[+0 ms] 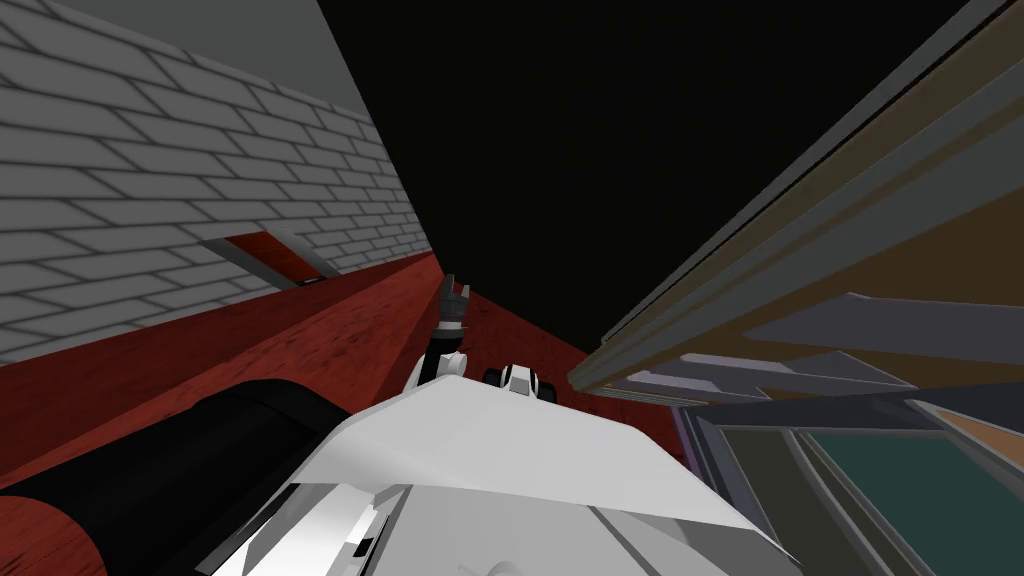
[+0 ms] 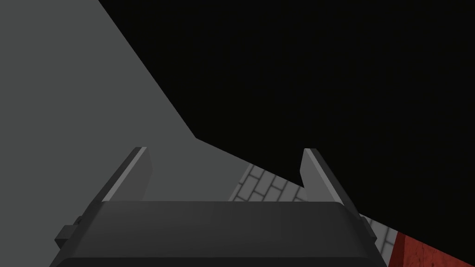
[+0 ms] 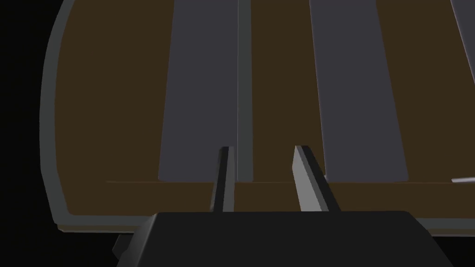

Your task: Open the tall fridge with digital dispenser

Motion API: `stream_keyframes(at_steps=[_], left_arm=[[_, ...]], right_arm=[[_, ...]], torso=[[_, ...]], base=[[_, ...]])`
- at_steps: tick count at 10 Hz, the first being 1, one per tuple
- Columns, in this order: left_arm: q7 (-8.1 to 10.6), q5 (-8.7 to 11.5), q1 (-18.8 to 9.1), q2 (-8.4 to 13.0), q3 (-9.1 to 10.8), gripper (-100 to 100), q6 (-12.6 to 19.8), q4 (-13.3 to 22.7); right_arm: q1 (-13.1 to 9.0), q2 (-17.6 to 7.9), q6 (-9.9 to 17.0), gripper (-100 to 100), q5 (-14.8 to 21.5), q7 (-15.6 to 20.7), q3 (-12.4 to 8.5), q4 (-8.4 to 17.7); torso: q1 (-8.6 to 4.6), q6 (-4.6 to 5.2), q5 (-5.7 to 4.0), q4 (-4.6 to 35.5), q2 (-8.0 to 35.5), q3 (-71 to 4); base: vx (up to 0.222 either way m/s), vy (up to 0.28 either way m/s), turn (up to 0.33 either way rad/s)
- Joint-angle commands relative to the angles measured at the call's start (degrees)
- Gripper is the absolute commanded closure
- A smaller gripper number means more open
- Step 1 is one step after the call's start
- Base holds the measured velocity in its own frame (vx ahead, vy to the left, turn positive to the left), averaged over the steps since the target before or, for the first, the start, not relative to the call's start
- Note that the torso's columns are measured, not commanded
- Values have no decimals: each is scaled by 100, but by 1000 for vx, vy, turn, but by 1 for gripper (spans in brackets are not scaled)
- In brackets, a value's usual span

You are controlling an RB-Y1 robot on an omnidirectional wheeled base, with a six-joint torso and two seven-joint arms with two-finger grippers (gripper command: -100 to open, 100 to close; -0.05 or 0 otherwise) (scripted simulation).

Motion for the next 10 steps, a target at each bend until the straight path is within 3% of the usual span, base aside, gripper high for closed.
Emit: stream_keyframes(at_steps=[1,5,6,7,10], left_arm=[[0,0,0,0,0,0,0,0],[0,0,0,0,0,0,0,0],[0,0,0,0,0,0,0,0],[0,0,0,0,0,0,0,0],[0,0,0,0,0,0,0,0]], right_arm=[[274,-73,-107,-100,-188,-253,-359,158],[624,-200,-245,-100,-431,-554,-817,396],[592,-172,-192,-100,-380,-514,-730,331],[604,-173,-189,0,-386,-540,-742,333],[603,-173,-189,0,-385,-538,-741,333]], torso=[[1,0,0,-1,-3,-1],[1,0,0,-3,-10,-6],[1,0,-1,-3,-10,-5],[3,1,-1,-2,-11,-4],[2,0,0,-2,-9,-4]], base=[[-28,-20,17],[-23,-17,16],[-9,-8,4],[0,0,0],[0,0,0]])
